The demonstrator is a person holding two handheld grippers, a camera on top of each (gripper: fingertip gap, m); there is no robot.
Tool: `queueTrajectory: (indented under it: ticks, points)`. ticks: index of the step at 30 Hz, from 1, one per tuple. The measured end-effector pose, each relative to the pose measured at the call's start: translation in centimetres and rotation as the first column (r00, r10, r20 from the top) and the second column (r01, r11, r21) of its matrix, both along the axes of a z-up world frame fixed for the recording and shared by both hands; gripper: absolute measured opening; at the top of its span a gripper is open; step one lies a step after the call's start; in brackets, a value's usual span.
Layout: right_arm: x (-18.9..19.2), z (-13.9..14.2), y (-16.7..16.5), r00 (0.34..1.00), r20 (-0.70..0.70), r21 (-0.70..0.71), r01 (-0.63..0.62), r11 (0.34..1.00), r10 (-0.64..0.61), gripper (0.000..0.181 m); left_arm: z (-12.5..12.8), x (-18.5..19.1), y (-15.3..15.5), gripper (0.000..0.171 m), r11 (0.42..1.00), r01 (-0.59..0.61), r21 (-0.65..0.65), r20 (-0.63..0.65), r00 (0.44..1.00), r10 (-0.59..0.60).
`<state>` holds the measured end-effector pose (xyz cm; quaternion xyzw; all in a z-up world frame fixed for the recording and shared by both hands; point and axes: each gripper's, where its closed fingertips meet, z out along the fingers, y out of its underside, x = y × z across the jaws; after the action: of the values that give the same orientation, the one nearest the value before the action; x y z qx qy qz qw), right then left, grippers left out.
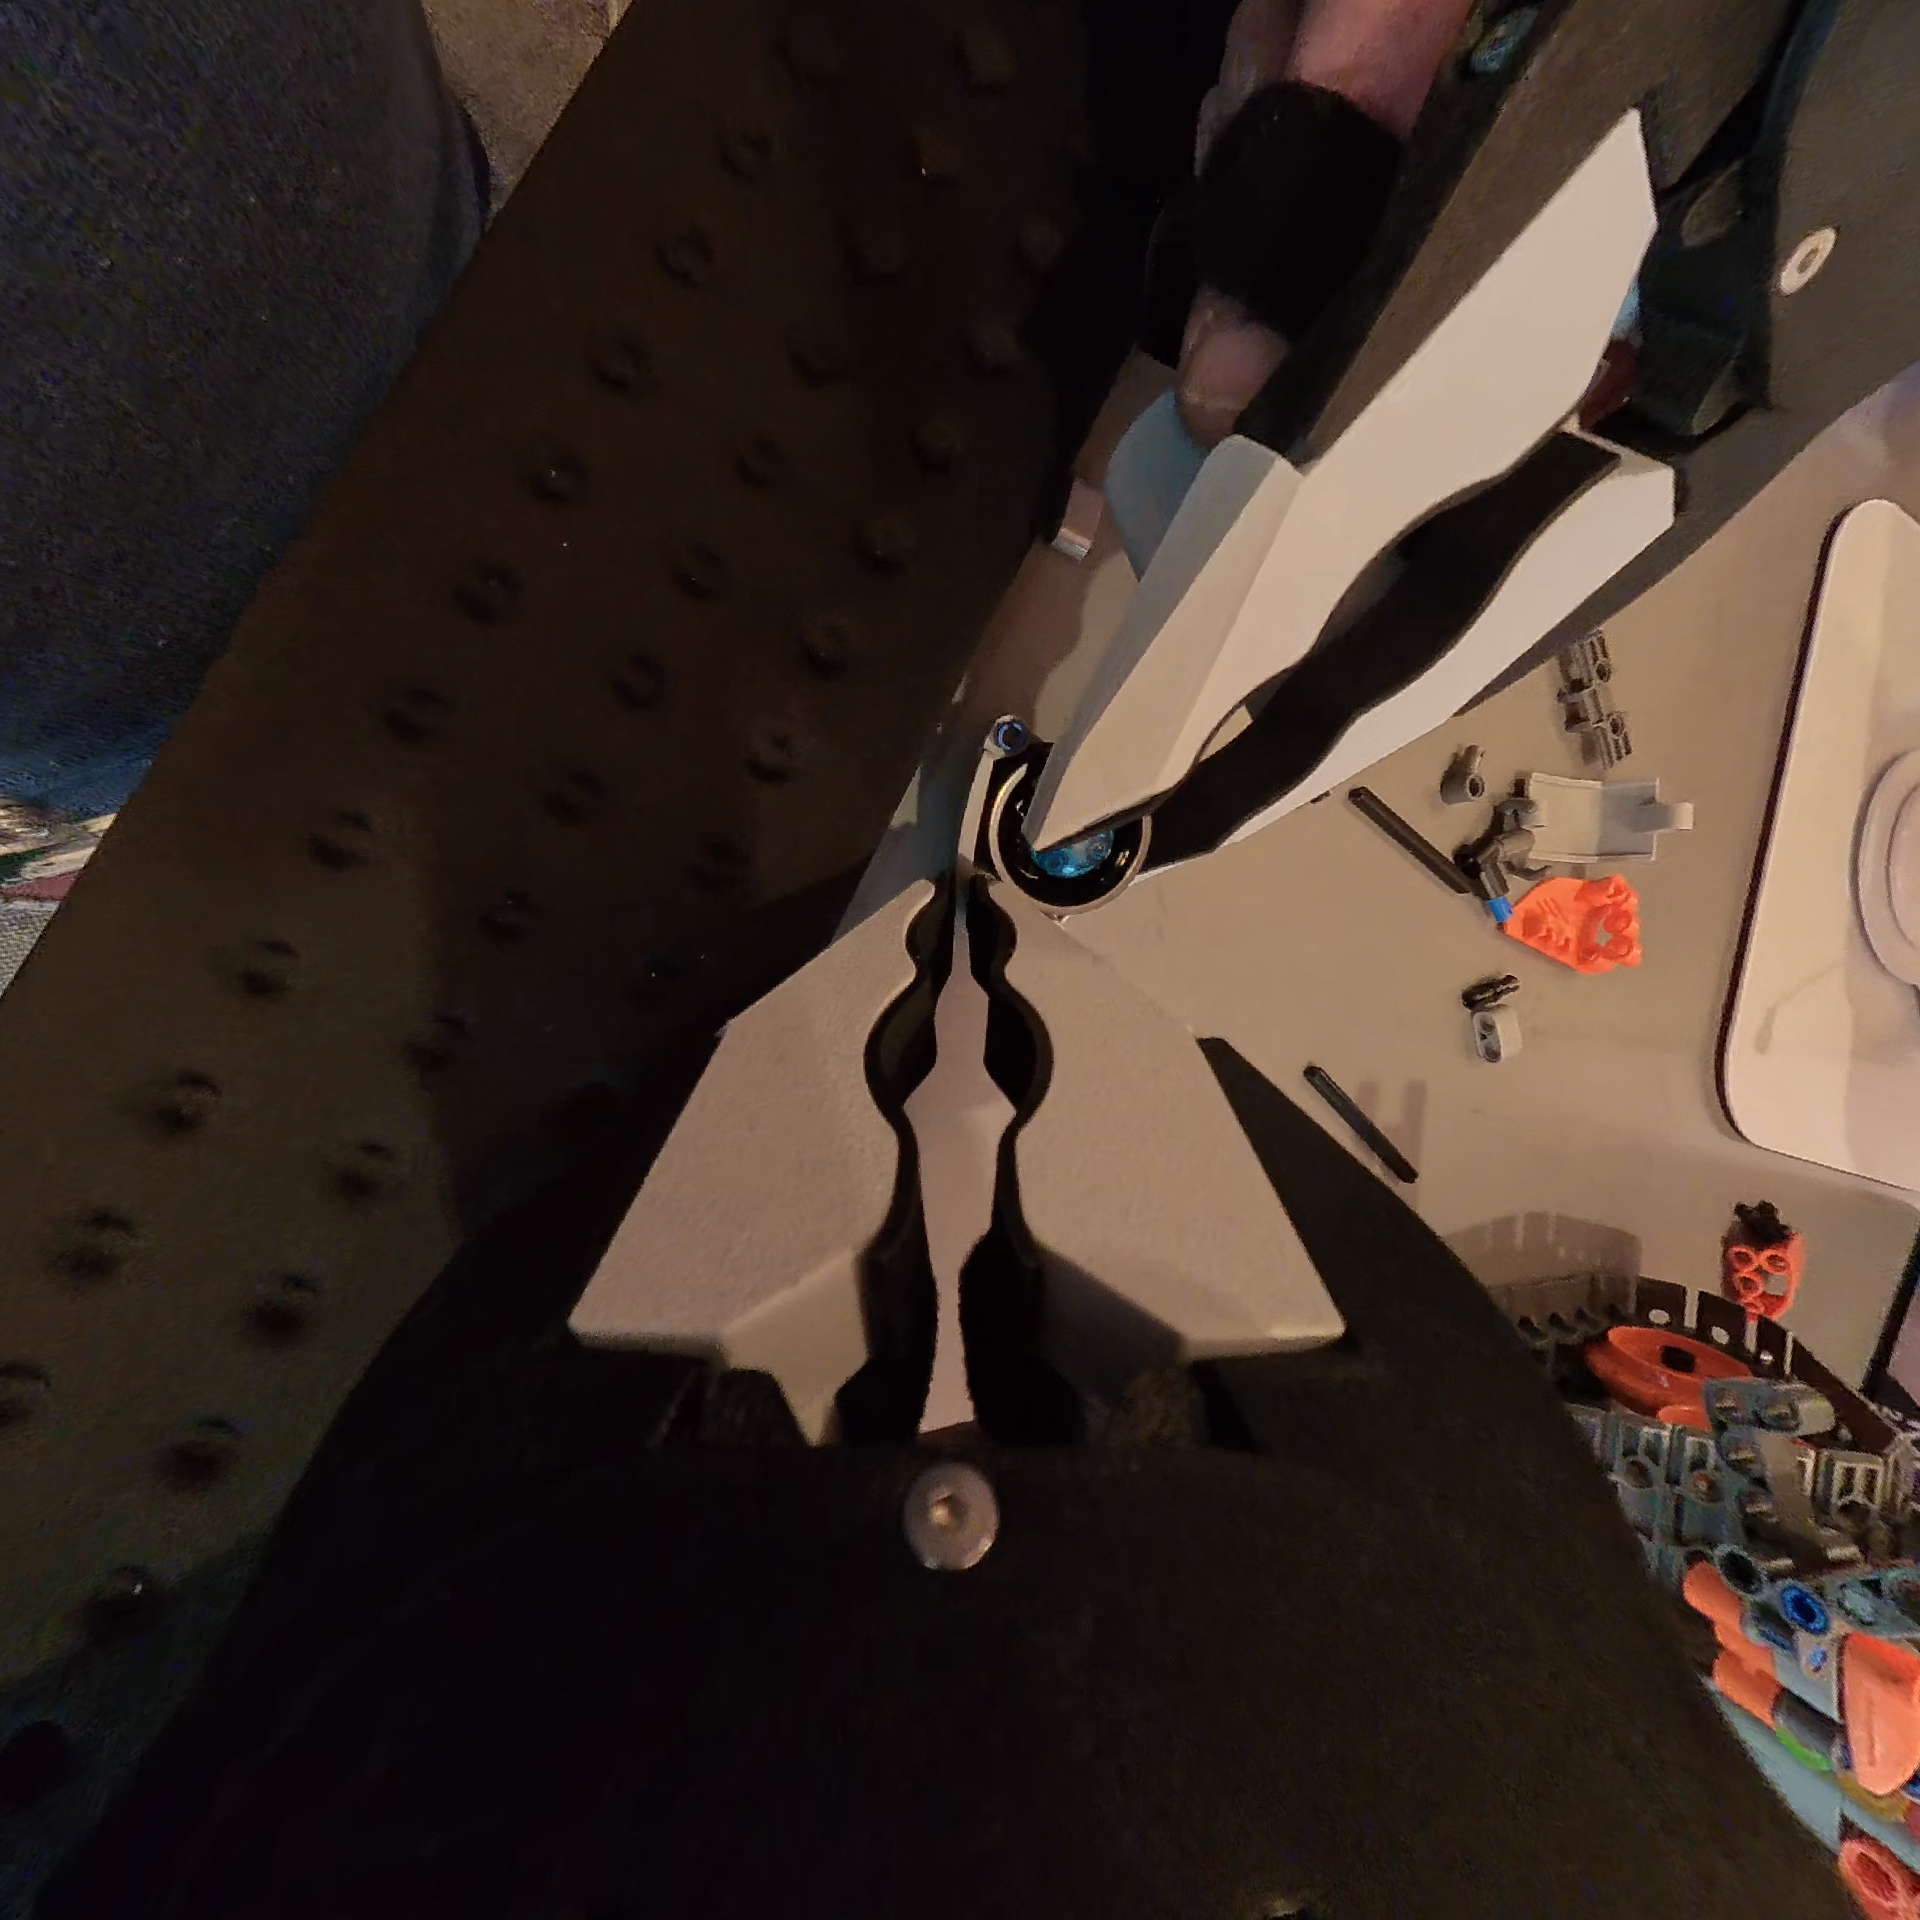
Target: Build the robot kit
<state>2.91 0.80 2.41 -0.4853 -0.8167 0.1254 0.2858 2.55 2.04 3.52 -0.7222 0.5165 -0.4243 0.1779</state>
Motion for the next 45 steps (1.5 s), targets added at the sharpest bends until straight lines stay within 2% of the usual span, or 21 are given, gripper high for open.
queueTrajectory:
  ticks: [7,10,17,25,32,39,43,45]
  points:
    - [-0.2,0.0,-0.1,1.000,0.027,-0.020,-0.002,1.000,0.002,0.000,-0.1,0.0,0.1,0.019,1.000,0.000,-0.016,0.002,1.000,0.000]
    - [-0.2,0.0,0.0,1.000,0.017,-0.046,0.015,0.999,-0.014,0.000,-0.1,-0.1,0.1,0.019,0.999,0.007,0.035,-0.011,1.000,-0.007]
    - [-0.2,0.2,0.0,0.988,-0.097,-0.161,0.104,0.981,-0.120,0.000,-0.1,-0.1,0.0,0.019,0.992,0.014,0.123,-0.017,1.000,-0.012]
    - [-0.2,0.4,-0.1,0.968,-0.127,-0.280,0.174,0.944,-0.216,0.001,-0.1,0.0,0.0,0.019,0.986,0.008,0.164,-0.018,1.000,-0.006]
    - [-0.2,0.3,-0.1,0.981,-0.030,-0.227,0.178,0.957,-0.189,0.000,-0.2,0.0,0.1,0.020,0.989,0.002,0.150,-0.009,1.000,-0.001]
    - [-0.5,0.2,-0.1,0.987,0.046,-0.234,0.161,0.959,-0.155,0.000,-0.2,-0.1,0.2,0.020,0.992,-0.010,0.123,0.006,1.000,0.009]
    - [-0.3,0.4,-0.1,0.980,-0.020,-0.313,0.180,0.932,-0.196,0.002,-0.1,0.0,0.3,0.019,0.991,-0.005,0.135,0.009,1.000,0.004]
    - [-0.2,2.0,-0.1,0.967,-0.105,-0.399,0.173,0.900,-0.233,0.001,0.0,-0.1,0.2,0.018,0.992,-0.001,0.129,0.005,1.000,0.001]
